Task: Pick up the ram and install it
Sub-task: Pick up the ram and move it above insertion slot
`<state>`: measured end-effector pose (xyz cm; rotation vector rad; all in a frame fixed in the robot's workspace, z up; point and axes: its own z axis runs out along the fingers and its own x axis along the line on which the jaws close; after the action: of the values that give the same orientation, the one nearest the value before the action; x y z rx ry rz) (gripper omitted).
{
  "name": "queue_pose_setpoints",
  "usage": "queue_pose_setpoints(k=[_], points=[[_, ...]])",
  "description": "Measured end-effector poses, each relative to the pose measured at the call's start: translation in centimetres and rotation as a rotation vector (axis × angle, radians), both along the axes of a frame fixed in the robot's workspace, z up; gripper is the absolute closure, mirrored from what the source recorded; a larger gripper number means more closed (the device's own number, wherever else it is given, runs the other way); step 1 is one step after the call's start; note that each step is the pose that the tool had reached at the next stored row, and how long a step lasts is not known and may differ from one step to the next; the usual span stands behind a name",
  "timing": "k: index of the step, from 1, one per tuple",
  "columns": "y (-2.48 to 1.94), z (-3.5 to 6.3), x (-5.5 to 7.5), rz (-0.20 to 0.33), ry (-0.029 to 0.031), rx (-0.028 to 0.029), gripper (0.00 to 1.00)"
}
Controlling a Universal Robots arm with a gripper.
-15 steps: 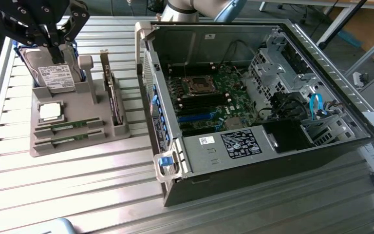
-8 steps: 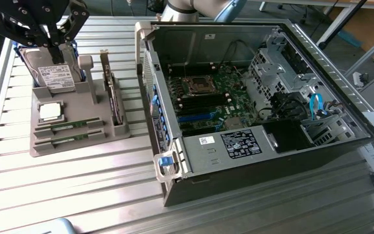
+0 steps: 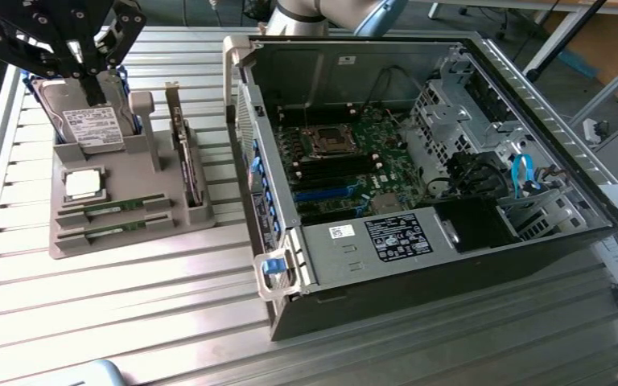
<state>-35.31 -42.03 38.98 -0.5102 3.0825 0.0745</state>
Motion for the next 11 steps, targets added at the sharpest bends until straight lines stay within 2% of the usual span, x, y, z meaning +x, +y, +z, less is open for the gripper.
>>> queue_pose_setpoints(k=[11], points=[[0.00,0.00,0.00,0.172,0.0000,0.0000,0.89]])
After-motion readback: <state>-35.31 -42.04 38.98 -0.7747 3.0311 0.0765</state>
